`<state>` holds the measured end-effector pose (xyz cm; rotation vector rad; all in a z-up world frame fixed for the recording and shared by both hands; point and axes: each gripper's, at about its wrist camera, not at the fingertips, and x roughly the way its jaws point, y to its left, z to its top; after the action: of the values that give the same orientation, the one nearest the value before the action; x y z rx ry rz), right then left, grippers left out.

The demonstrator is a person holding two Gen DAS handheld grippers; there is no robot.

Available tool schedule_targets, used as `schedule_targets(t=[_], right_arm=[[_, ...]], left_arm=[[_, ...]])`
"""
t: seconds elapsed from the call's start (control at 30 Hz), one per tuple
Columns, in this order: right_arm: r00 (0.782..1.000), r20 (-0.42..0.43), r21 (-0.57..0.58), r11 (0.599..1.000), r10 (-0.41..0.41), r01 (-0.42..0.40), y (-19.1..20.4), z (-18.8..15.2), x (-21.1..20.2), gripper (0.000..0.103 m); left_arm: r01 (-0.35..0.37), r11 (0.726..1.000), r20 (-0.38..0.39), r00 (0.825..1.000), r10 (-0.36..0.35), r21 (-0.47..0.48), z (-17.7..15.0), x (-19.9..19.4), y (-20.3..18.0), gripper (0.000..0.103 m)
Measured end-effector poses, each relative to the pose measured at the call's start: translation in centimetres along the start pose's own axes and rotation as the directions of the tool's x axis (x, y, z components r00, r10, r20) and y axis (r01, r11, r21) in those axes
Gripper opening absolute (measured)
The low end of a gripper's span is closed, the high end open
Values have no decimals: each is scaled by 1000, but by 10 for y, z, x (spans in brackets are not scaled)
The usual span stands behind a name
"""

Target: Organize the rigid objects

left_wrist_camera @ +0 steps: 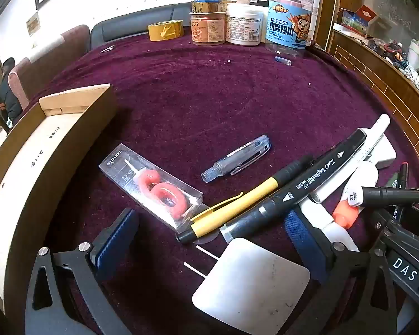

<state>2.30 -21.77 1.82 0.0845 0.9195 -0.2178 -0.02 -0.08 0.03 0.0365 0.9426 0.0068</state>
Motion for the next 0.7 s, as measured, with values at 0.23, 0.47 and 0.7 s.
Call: schedule_targets(t=[0.23, 0.47, 0.7], right_arm=[[1000, -5, 2, 1000, 3, -3, 0, 0, 0, 103], [1000, -5, 2, 1000, 3, -3, 0, 0, 0, 103], [1000, -5, 3, 1000, 4, -4, -1, 0, 0, 103]], left_arm=[[10, 1000, -5, 1000, -10, -7, 0, 0, -3, 102], [17, 1000, -6, 1000, -17, -13, 0, 0, 0, 102], [18, 1000, -6, 1000, -18, -13, 0, 0, 0, 102]])
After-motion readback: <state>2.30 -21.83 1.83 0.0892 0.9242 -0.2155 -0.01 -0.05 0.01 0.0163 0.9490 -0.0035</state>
